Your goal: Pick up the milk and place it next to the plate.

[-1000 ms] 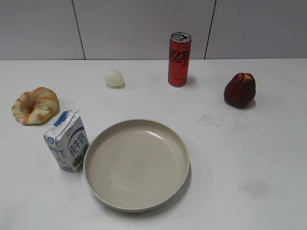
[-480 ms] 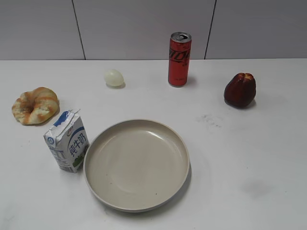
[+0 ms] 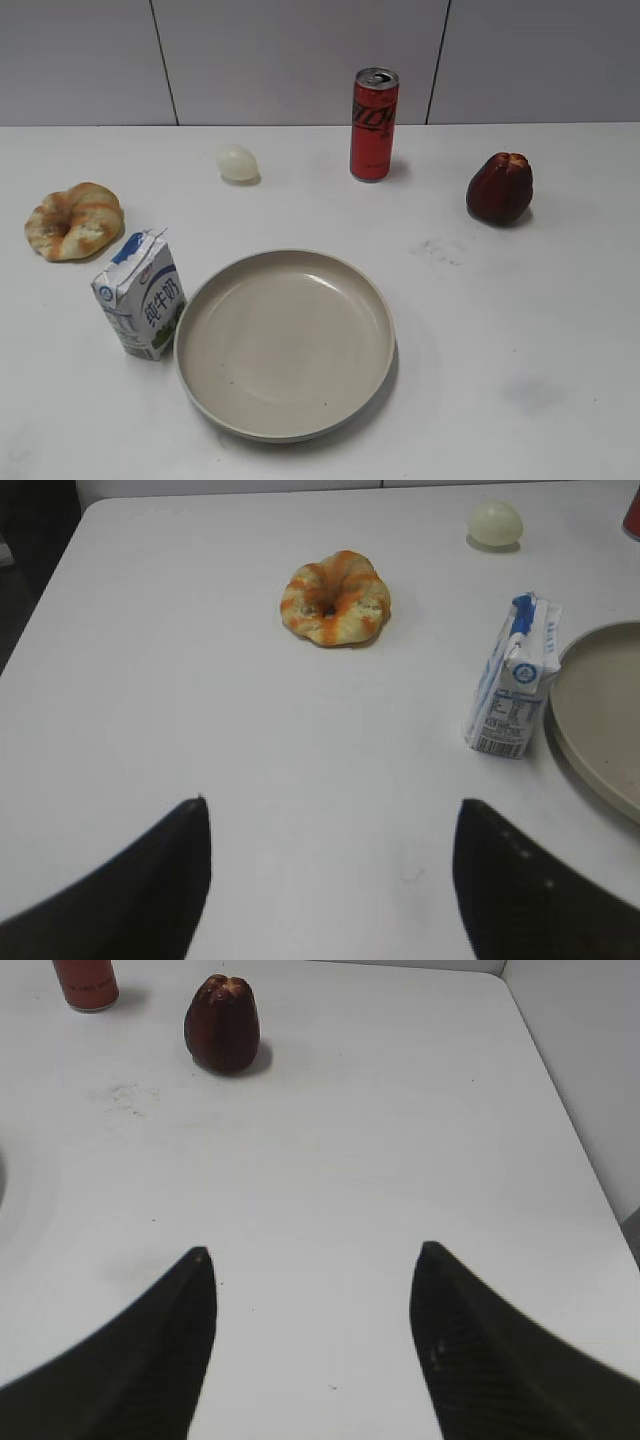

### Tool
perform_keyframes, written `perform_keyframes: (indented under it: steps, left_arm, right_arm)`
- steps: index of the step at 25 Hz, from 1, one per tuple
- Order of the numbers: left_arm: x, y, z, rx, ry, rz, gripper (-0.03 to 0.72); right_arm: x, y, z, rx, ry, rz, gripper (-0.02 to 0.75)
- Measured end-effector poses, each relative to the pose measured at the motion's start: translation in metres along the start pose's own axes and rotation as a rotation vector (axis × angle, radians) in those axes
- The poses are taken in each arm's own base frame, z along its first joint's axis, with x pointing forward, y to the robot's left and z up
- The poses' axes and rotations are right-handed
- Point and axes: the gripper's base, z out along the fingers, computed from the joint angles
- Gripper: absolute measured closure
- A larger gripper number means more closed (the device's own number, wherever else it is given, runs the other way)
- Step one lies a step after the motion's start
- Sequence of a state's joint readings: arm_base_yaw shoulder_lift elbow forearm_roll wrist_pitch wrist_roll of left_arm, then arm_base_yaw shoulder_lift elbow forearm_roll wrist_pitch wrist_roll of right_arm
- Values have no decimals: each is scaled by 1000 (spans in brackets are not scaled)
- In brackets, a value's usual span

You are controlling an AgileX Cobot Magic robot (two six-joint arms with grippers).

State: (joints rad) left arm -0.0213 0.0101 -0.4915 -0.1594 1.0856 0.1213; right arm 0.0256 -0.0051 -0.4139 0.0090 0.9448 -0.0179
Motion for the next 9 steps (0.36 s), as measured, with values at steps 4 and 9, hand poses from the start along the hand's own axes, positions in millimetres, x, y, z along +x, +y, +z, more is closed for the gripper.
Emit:
perform_keyframes:
  steps: [4,9]
  left_arm:
    - [0,0,0,0,0,0,143]
    - [0,0,0,0,0,0,155]
  right_arm:
    - [0,0,0,0,0,0,272]
    - [0,0,0,0,0,0,272]
